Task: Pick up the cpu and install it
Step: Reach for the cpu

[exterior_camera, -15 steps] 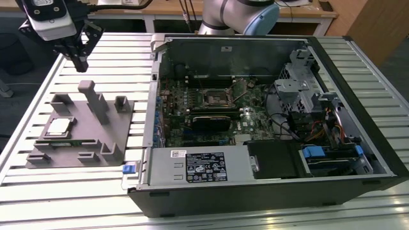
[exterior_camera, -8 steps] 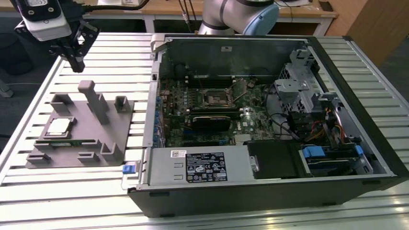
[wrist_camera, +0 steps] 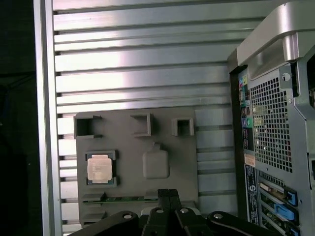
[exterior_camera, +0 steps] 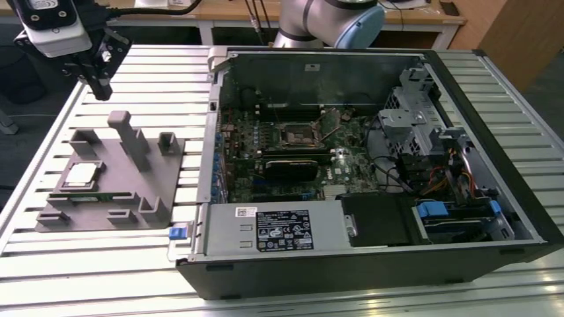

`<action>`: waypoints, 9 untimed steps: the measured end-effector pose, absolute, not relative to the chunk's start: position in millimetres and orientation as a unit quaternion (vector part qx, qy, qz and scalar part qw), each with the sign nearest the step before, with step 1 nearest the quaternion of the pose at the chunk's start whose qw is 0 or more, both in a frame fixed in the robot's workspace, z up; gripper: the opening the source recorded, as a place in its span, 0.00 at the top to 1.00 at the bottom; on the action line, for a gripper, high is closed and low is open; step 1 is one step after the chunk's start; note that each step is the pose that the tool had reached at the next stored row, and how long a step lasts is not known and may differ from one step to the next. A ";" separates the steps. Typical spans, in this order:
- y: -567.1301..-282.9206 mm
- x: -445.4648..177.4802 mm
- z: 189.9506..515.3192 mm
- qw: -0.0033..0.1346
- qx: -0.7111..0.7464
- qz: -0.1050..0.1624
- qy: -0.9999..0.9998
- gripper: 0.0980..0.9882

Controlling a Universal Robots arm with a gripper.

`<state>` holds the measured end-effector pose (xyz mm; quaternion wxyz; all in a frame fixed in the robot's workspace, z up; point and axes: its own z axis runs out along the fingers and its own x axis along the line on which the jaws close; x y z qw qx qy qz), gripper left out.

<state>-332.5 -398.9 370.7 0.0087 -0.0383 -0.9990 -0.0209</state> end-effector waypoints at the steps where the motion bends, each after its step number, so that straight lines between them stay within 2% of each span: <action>1: -398.9 -333.3 370.7 0.009 -0.038 -0.021 -0.999 0.99; 9: -398.9 -339.5 369.9 0.010 -0.038 -0.021 -0.999 0.99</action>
